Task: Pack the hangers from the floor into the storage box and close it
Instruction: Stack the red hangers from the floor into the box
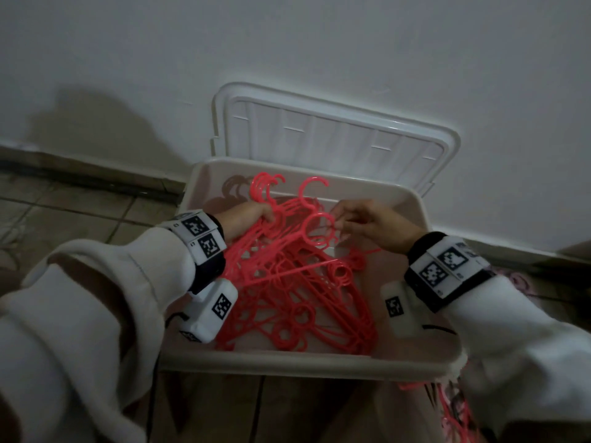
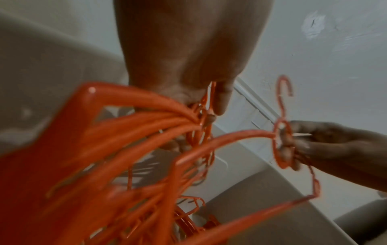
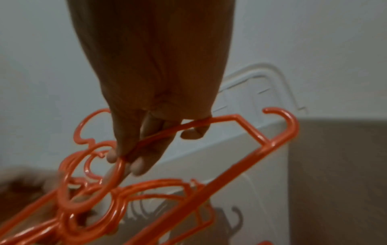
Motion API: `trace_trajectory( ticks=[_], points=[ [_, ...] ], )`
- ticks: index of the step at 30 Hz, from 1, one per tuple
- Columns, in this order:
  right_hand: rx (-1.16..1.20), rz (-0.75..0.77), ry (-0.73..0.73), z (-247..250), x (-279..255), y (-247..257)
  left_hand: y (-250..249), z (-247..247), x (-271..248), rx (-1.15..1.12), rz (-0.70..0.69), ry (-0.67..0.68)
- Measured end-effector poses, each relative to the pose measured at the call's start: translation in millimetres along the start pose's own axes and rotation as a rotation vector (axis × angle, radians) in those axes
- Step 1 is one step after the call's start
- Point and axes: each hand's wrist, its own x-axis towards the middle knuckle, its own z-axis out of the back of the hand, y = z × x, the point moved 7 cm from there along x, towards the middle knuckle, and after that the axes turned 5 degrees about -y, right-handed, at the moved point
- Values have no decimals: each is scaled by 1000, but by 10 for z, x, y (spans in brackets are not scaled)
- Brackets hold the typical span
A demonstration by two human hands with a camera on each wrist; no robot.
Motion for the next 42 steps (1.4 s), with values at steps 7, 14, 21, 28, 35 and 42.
trace_trajectory(
  ticks=[7,14,21,28,35,42],
  points=[
    [14,55,-6,-254,400,-3,53,-77,-57,-45,10,109],
    [-139,10,-127,-264,485,-323,24,49,69,-22,-103,-7],
    [158,24,-137,-110,439,-343,-10,125,160,75,-165,-76],
    [76,123,-214,-451,722,-194,95,41,153,-308,-16,43],
    [285,239,-210,-641,768,-61,184,214,176,48,-164,-100],
    [125,-61,-411,-473,757,-687,221,480,317,27,-200,-346]
  ],
)
